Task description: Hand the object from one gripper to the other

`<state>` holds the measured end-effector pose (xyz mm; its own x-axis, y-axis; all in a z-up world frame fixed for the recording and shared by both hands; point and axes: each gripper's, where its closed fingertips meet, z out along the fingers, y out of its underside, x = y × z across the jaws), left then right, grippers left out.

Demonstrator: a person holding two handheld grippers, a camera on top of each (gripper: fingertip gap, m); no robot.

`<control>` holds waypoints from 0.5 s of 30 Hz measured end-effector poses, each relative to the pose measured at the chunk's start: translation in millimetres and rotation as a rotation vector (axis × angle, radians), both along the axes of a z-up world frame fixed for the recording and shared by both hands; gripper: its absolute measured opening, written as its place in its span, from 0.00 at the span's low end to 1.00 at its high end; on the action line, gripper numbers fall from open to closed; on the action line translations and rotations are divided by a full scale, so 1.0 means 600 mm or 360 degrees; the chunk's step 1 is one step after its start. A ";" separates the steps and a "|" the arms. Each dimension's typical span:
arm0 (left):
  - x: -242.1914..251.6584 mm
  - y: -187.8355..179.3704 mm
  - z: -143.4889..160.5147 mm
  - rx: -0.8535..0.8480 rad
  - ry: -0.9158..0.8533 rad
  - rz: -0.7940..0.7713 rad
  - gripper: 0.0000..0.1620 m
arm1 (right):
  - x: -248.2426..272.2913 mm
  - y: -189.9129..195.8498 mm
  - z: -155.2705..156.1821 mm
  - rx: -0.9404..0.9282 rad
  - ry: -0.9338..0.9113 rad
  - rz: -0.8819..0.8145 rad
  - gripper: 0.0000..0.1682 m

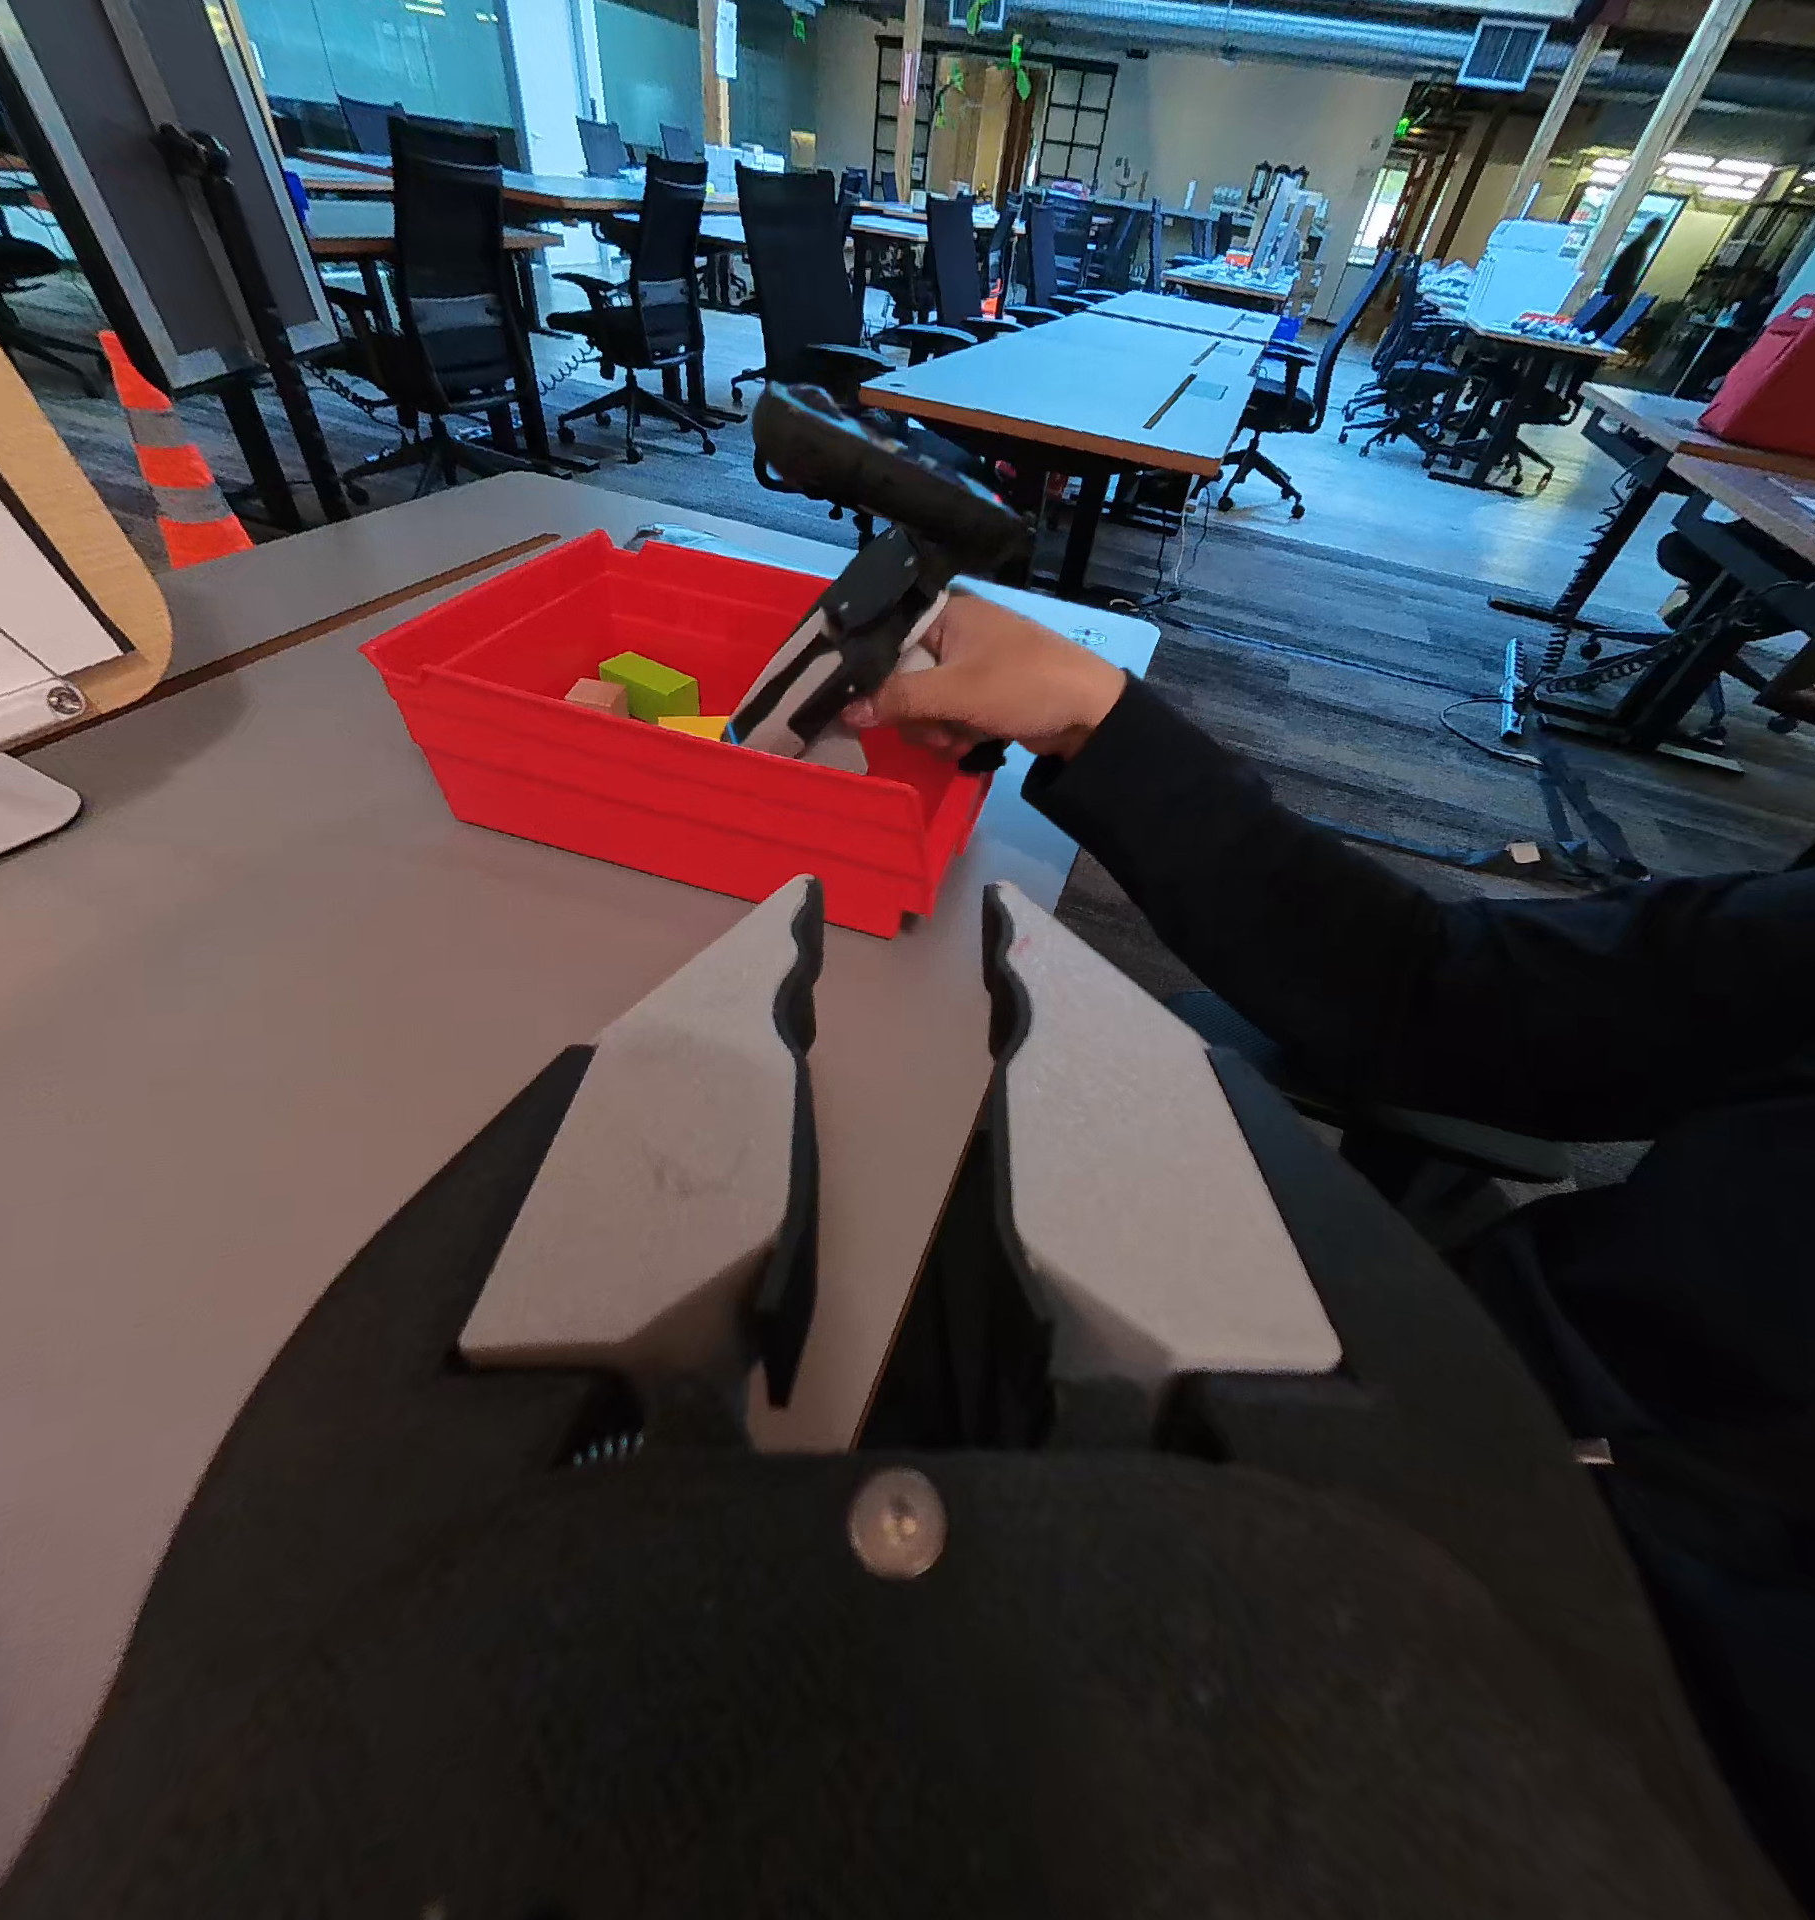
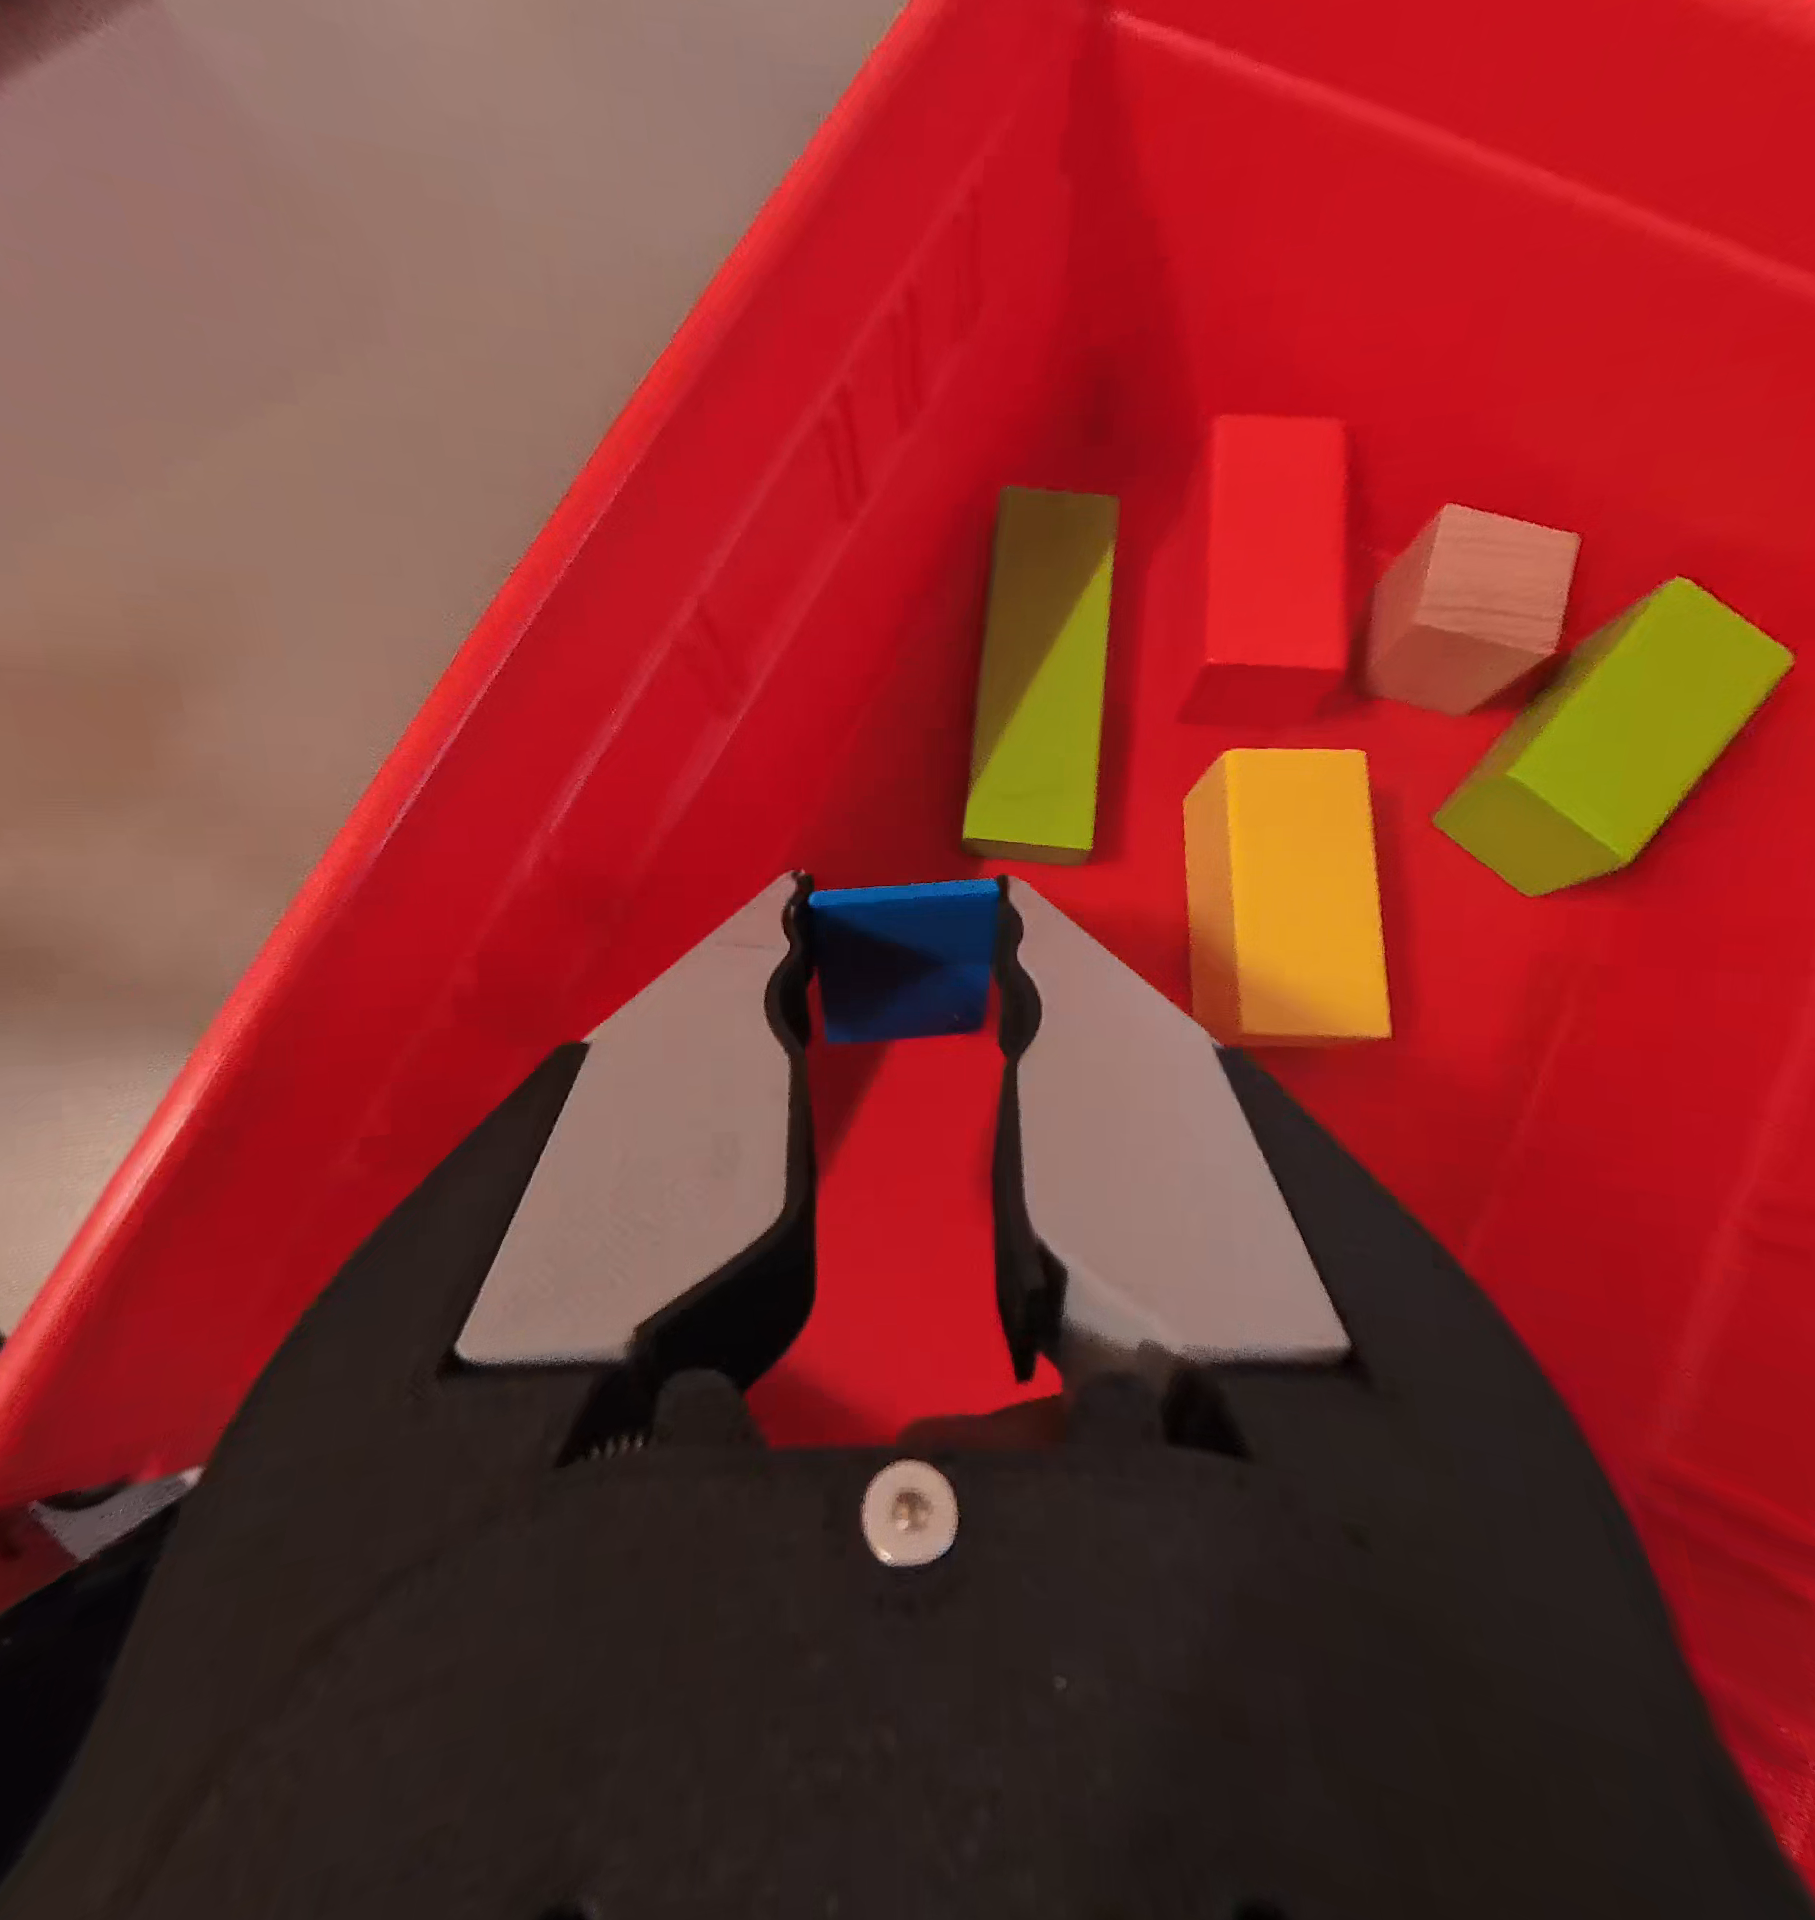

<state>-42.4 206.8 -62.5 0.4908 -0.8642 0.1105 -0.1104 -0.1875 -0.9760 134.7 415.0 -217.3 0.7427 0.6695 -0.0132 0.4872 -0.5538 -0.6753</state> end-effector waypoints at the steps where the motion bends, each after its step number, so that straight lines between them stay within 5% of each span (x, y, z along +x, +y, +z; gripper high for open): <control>1: -0.001 0.000 0.000 0.0000 -0.0001 0.0001 0.17 | -0.001 0.003 -0.005 0.0008 -0.0044 -0.0002 0.19; 8: -0.017 0.005 0.004 0.0017 0.0017 0.0056 0.18 | 0.003 -0.009 -0.035 -0.0068 -0.0244 0.0023 0.24; 15: -0.166 0.052 0.027 0.0077 0.0068 0.0541 0.22 | 0.018 -0.021 0.008 0.0024 -0.0212 -0.0005 0.28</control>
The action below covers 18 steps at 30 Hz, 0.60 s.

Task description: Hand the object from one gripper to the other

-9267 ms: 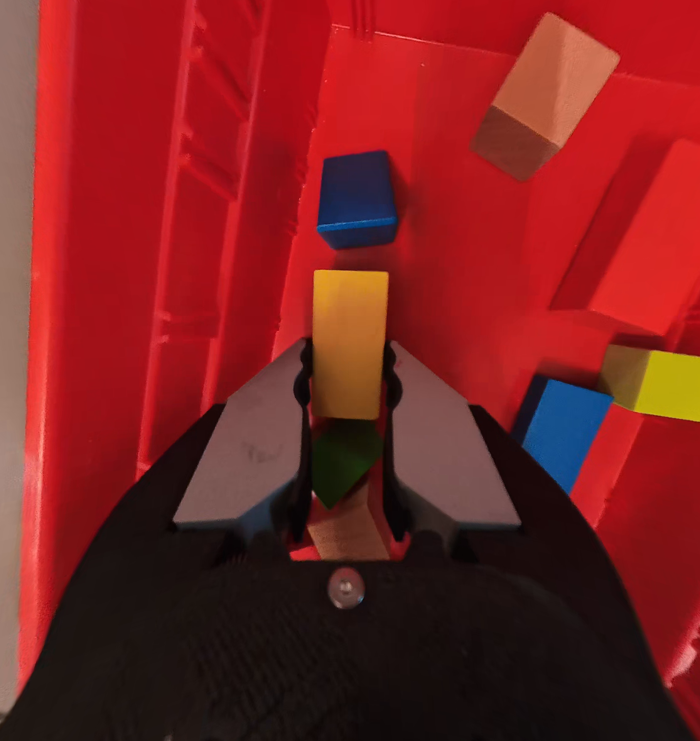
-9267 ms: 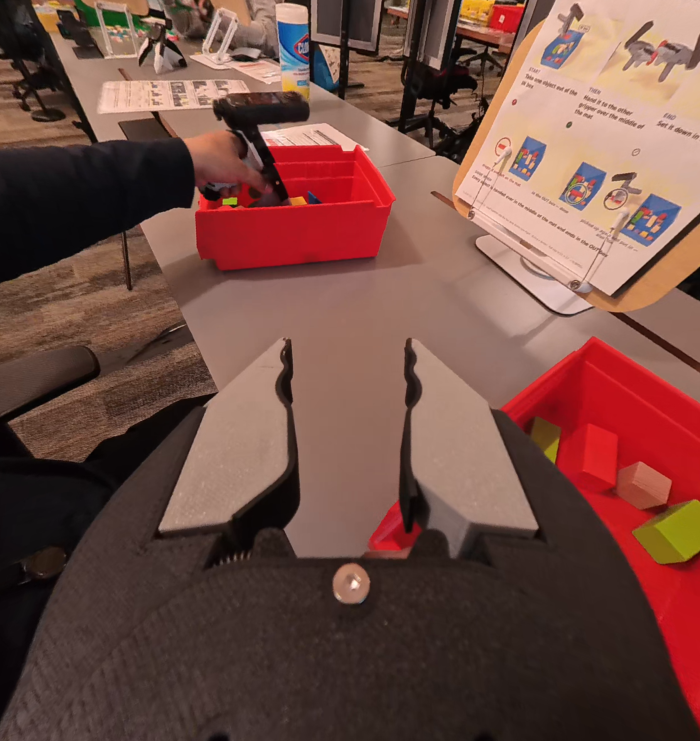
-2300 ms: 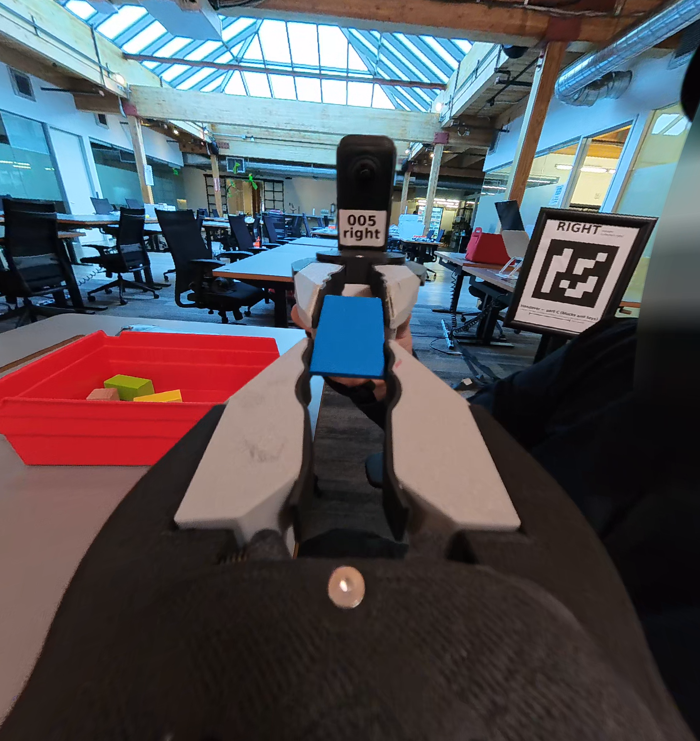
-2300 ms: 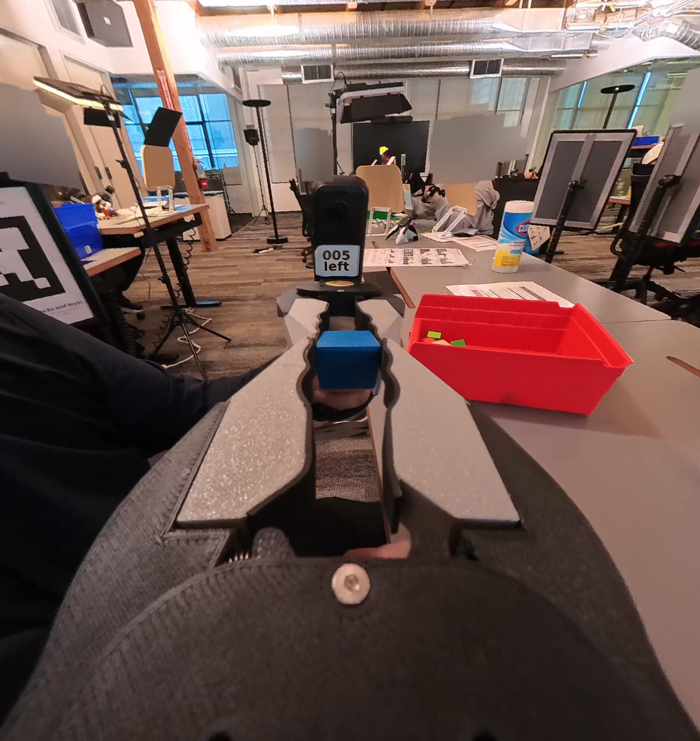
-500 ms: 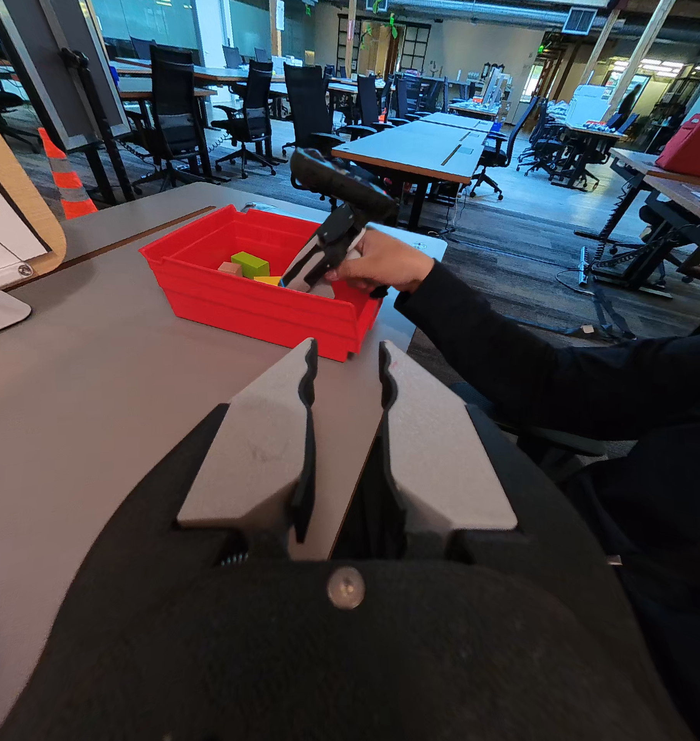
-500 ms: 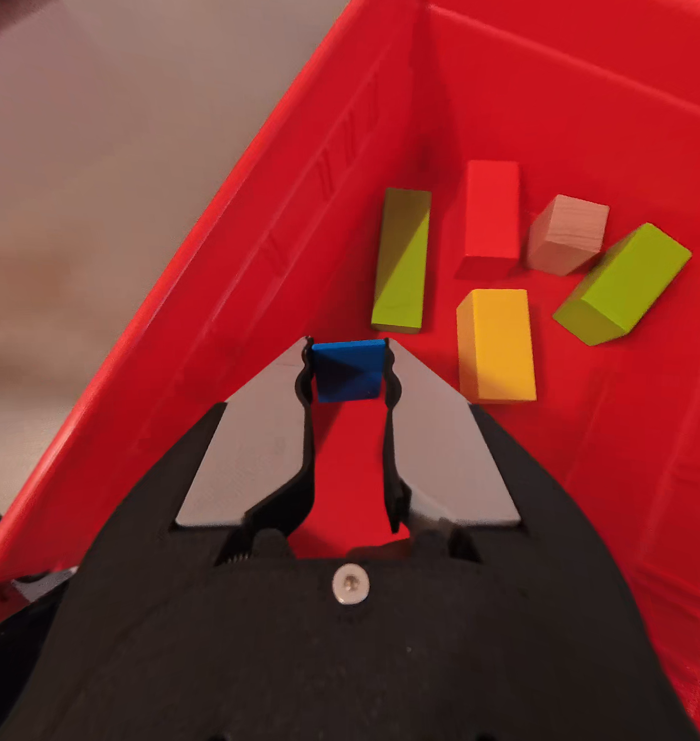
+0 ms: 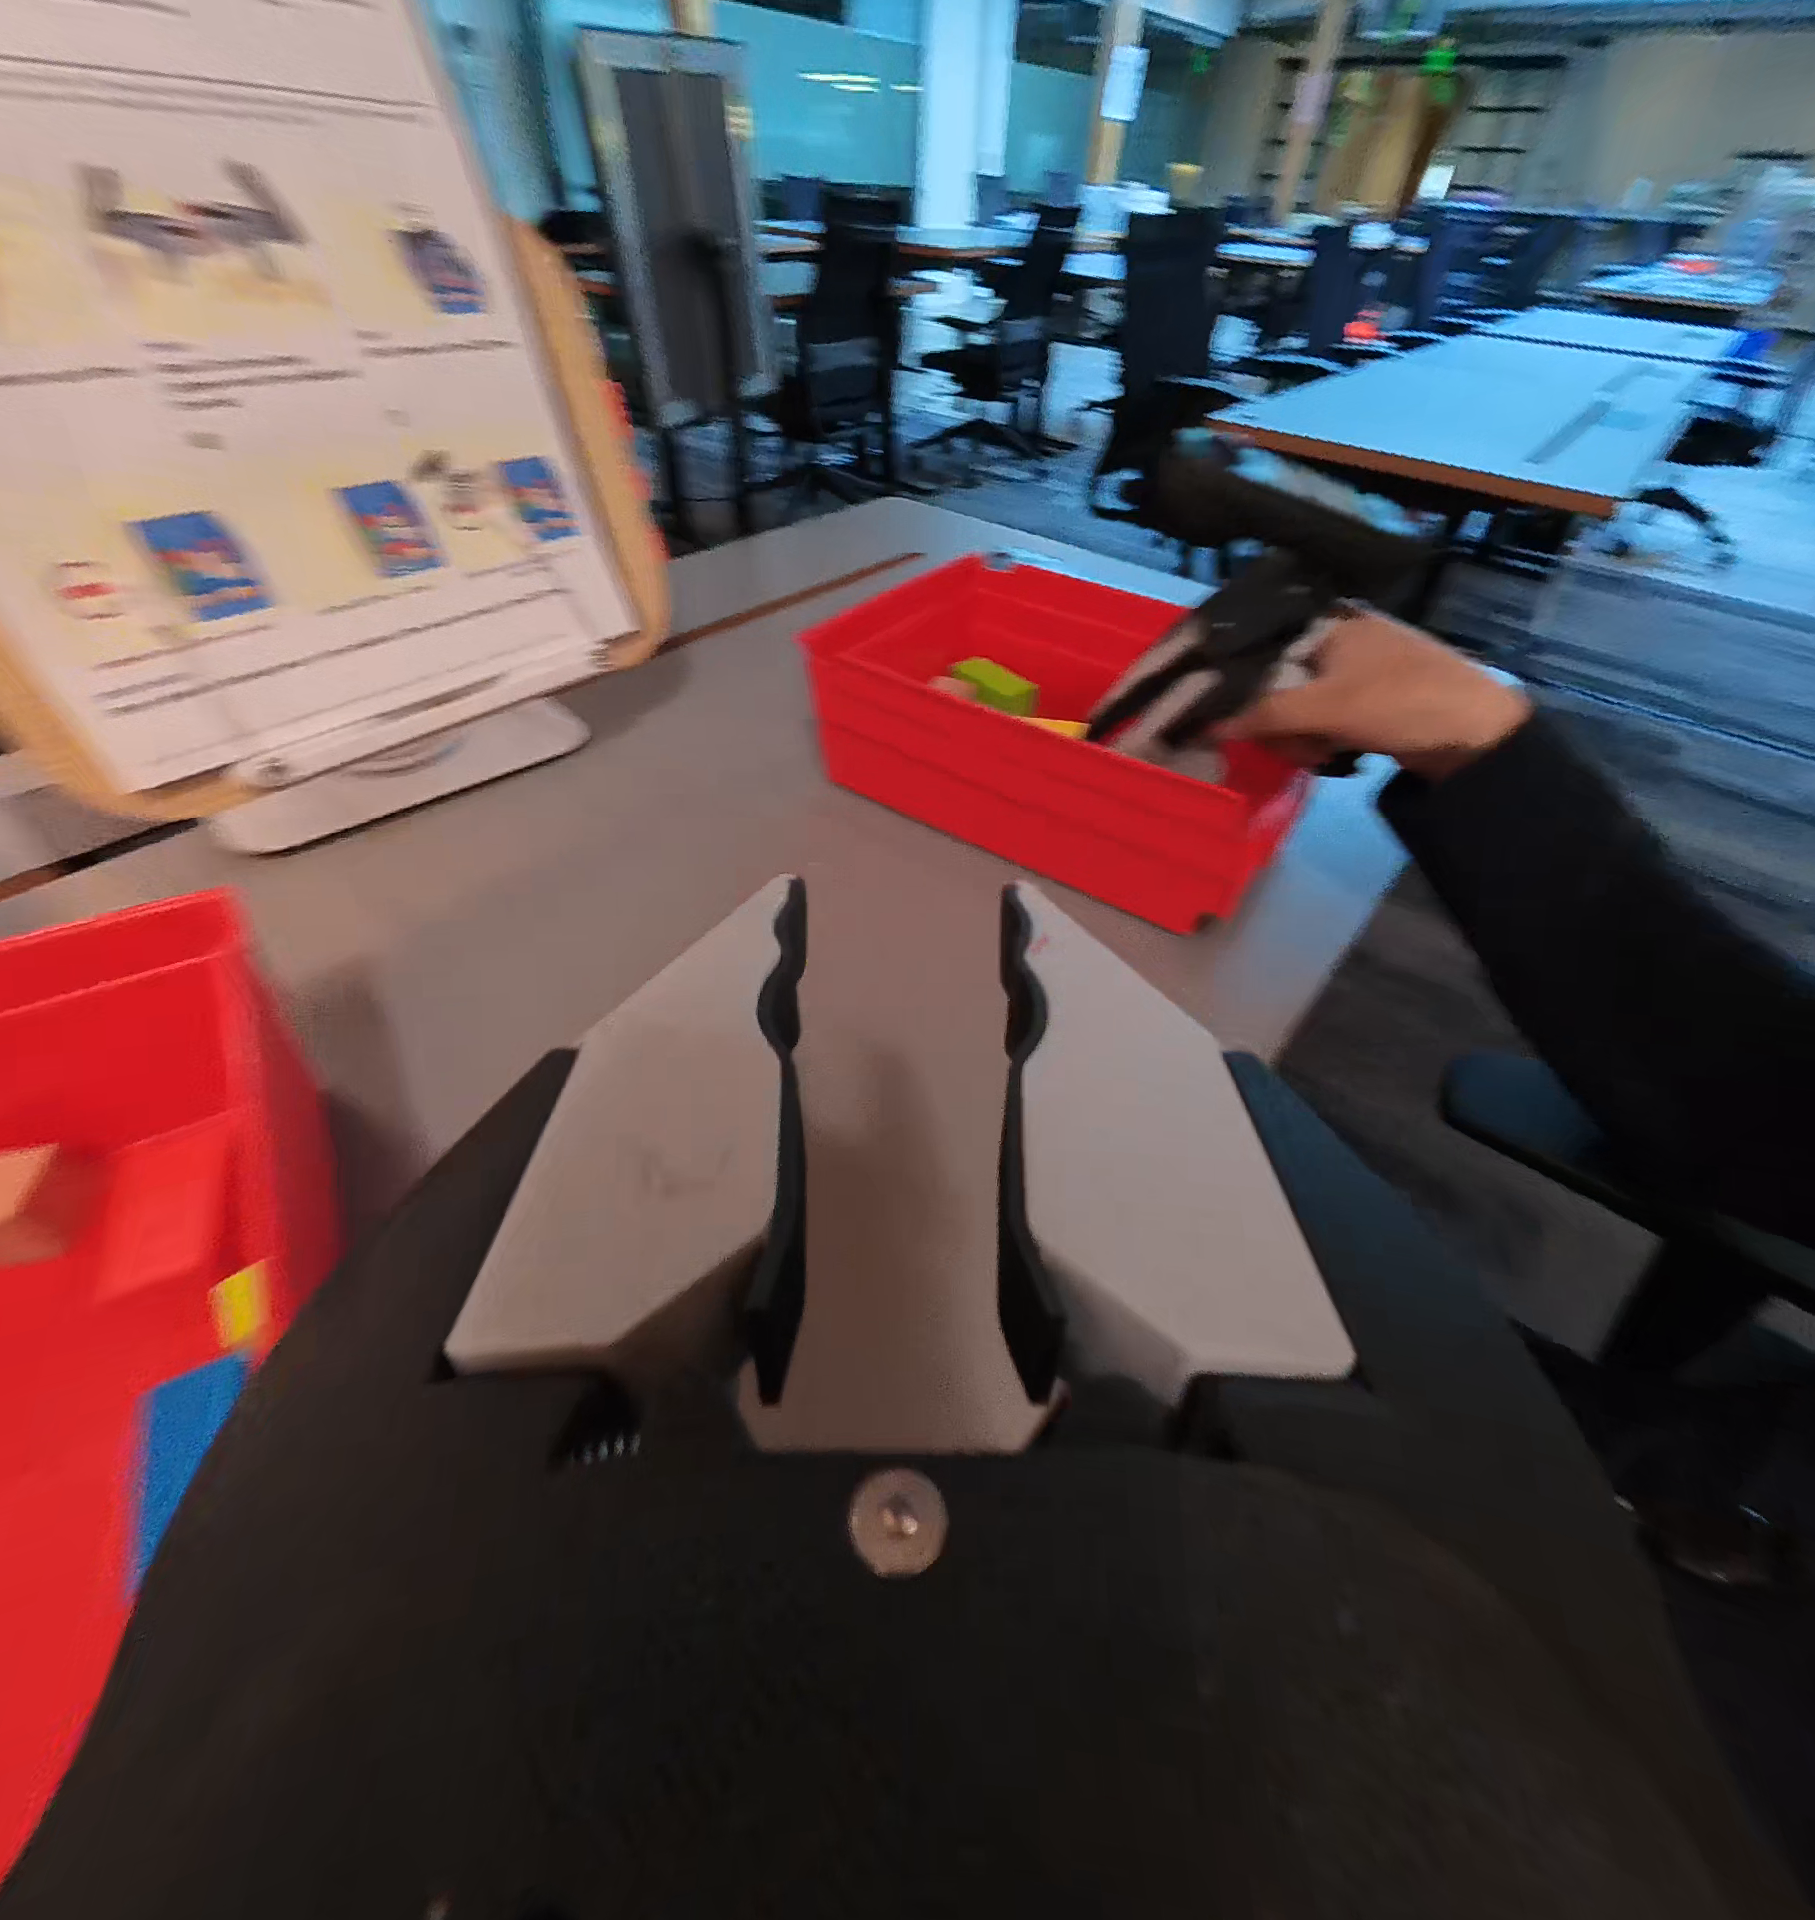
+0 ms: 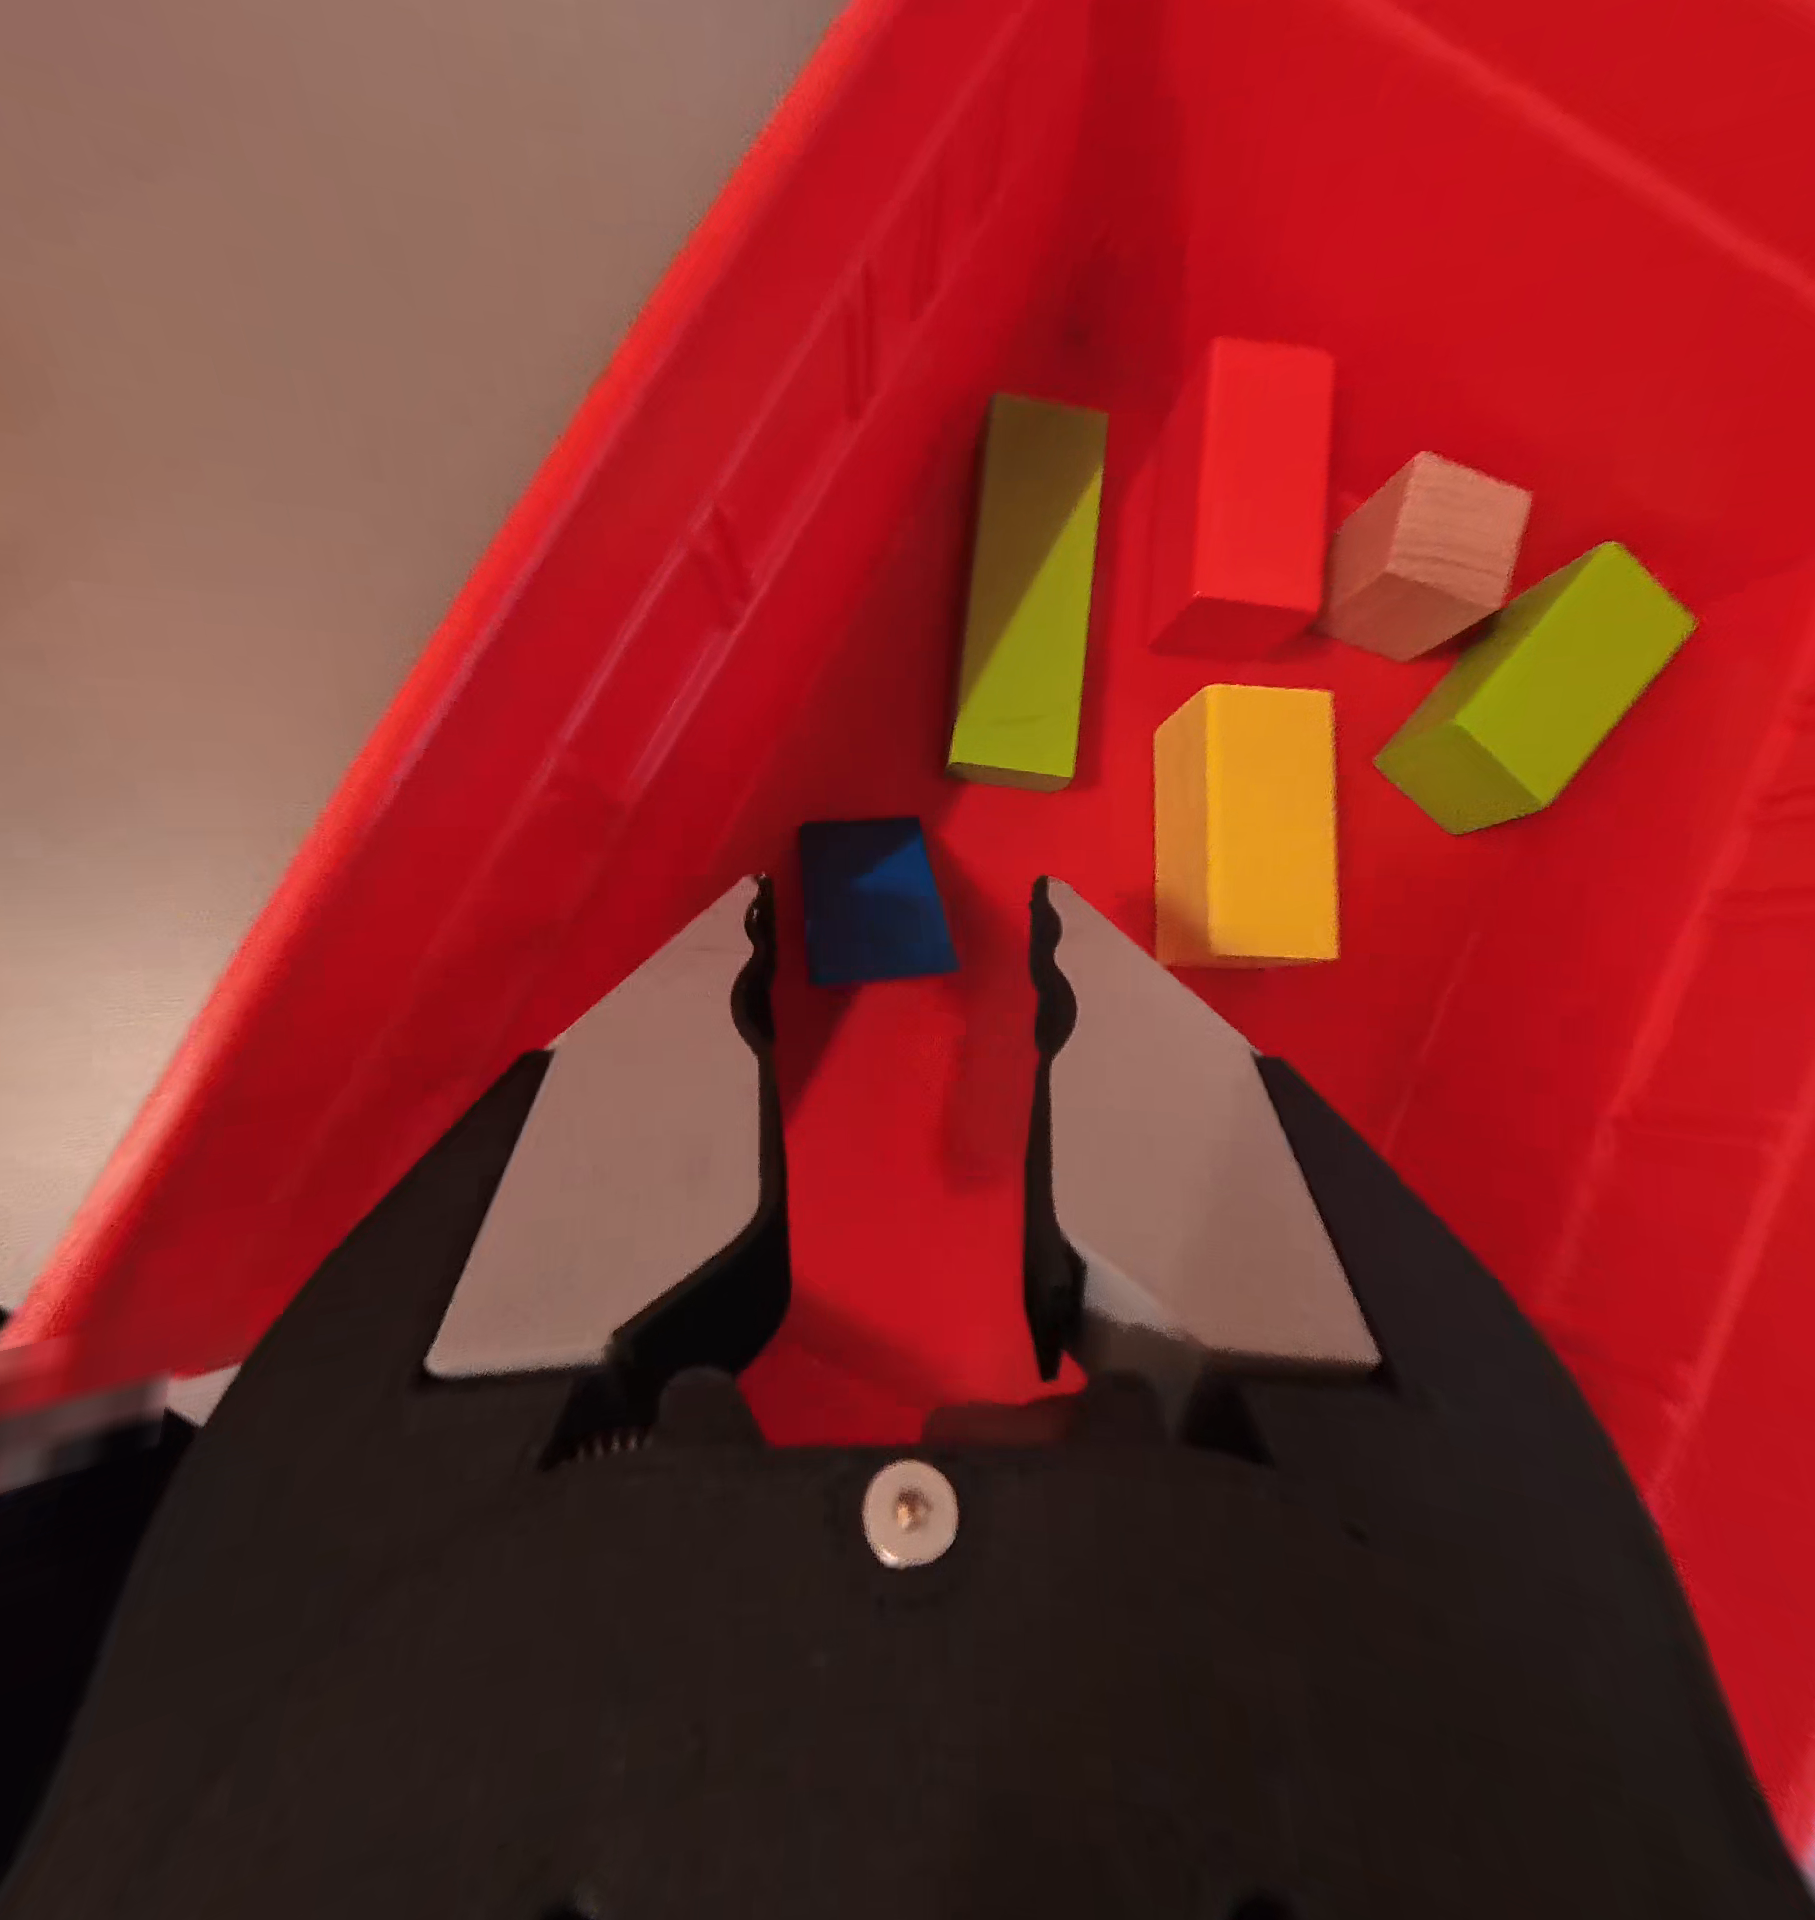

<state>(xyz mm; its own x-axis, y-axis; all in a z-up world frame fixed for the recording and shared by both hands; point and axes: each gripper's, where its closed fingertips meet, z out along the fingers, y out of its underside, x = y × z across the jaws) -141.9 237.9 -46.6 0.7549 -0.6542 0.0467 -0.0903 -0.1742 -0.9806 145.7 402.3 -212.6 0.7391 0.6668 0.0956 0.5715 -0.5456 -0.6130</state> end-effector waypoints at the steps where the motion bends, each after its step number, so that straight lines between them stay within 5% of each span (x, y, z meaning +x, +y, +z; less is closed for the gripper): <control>1: -0.033 0.006 0.004 0.0011 0.0008 0.0104 0.22 | 0.000 -0.002 0.016 0.0041 0.0035 -0.0001 0.28; 11: -0.335 0.012 0.004 -0.0004 -0.0068 0.0852 0.18 | -0.031 -0.027 0.143 0.0438 0.0352 0.0085 0.25; 18: -0.420 0.103 -0.156 -0.0772 0.0160 0.0756 0.22 | -0.060 -0.040 0.150 0.0445 0.0385 0.0163 0.25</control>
<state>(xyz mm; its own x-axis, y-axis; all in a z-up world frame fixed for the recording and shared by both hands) -394.0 299.8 -140.3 0.9707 -0.1741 0.1656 0.0179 -0.6350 -0.7723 109.7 378.1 -122.5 0.6936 0.7112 0.1150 0.4349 -0.2861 -0.8538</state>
